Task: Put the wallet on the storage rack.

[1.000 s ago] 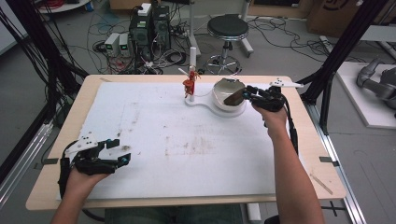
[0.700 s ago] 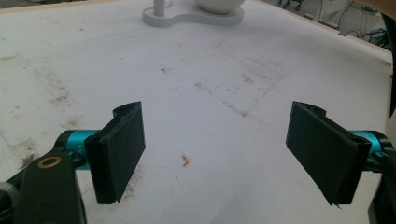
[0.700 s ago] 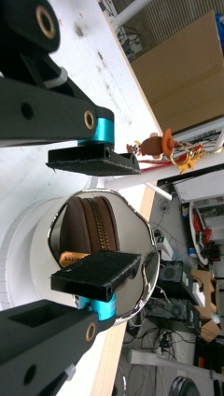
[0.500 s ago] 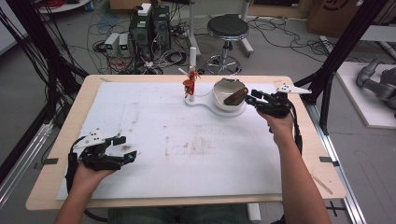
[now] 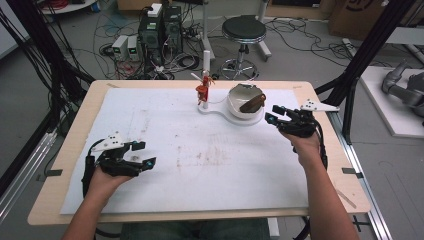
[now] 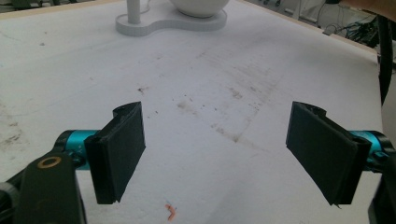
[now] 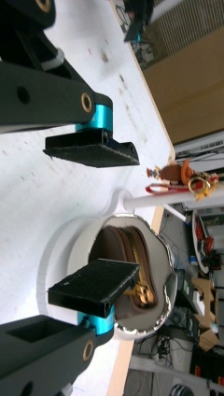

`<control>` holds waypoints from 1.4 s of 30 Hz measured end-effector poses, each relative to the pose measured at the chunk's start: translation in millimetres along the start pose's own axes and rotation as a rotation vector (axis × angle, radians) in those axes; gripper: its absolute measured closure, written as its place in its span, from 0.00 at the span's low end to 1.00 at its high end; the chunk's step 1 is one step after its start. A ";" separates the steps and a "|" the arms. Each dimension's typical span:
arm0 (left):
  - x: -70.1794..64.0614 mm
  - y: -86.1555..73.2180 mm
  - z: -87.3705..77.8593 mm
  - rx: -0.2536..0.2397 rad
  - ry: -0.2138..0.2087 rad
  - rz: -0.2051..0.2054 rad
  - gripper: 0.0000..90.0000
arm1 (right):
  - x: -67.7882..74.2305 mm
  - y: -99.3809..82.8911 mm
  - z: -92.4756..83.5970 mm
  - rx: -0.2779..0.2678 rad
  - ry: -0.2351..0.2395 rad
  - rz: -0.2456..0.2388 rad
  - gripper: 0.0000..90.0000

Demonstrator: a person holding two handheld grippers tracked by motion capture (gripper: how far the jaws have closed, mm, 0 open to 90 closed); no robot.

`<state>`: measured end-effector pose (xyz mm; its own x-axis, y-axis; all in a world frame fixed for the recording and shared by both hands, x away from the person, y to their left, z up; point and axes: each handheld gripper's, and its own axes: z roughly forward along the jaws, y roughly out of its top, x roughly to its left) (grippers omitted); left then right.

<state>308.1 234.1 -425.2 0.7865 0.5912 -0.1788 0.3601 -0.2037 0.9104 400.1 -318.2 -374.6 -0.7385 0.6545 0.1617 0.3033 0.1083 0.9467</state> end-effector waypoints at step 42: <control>1.5 14.4 21.8 -0.003 -0.024 0.025 0.22 | 37.5 -50.8 -20.1 0.181 -0.053 -0.056 0.26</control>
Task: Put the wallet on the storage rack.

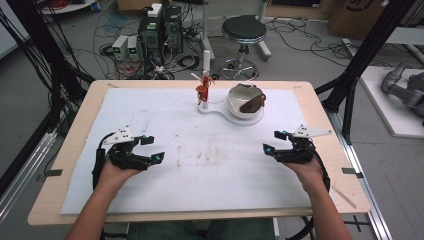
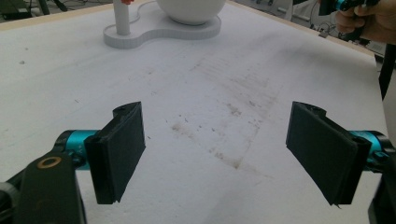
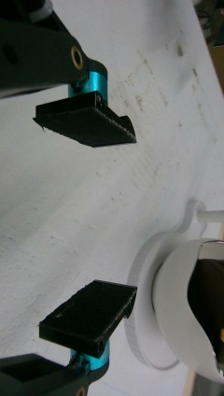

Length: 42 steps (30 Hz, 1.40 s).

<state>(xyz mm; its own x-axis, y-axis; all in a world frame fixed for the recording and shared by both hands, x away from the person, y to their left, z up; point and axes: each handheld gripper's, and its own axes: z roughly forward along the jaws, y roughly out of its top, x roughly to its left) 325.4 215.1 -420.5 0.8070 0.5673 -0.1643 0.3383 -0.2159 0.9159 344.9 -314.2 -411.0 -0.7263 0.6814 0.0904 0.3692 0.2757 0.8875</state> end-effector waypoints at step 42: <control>3.6 -4.8 -10.0 0.000 0.012 -0.009 0.22 | -14.0 -14.1 -10.1 -0.007 -0.044 0.055 0.24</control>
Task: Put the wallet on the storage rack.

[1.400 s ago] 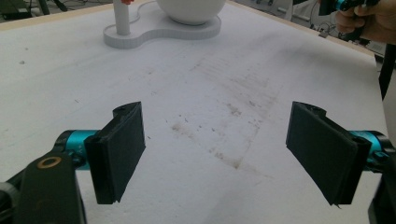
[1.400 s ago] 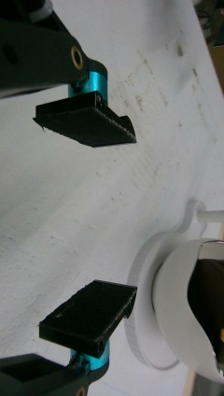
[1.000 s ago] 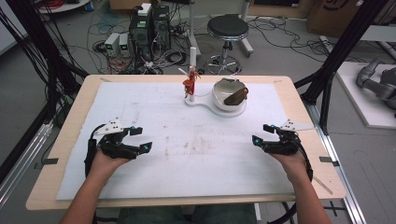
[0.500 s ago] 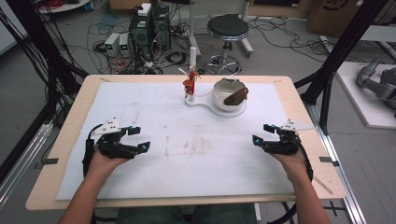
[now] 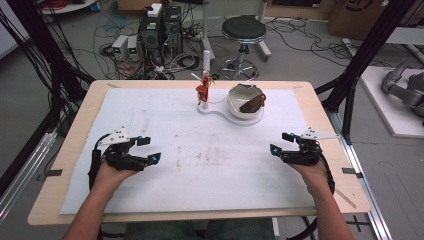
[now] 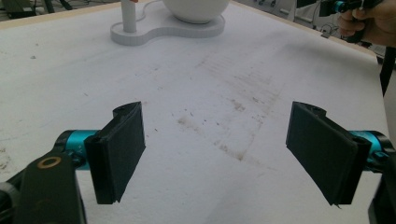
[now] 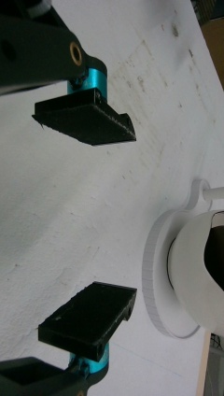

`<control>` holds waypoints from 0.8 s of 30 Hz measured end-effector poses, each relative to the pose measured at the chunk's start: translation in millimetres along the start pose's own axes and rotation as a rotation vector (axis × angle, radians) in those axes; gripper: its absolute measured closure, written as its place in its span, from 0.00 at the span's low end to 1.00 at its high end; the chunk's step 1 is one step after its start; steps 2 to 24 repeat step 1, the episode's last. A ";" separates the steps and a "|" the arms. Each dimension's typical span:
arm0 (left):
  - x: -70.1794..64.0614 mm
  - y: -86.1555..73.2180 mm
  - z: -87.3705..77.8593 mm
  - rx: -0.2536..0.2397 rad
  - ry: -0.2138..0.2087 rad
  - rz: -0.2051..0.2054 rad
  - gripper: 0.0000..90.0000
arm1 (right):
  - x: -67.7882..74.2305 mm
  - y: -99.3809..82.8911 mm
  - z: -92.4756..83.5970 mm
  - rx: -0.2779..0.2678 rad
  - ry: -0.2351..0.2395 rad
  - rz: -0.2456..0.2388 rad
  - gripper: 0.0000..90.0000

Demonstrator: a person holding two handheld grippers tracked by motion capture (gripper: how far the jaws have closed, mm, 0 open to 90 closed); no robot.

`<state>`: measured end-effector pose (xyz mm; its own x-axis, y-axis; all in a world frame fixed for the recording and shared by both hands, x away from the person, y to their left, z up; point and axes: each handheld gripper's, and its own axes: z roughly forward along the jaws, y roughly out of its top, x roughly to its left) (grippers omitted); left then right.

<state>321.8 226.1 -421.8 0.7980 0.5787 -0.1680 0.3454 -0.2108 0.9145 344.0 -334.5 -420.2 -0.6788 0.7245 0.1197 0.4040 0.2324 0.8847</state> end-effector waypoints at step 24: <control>0.0 0.3 -0.9 -0.003 0.000 0.000 0.22 | 0.3 0.3 -0.1 -0.002 -0.003 0.005 0.24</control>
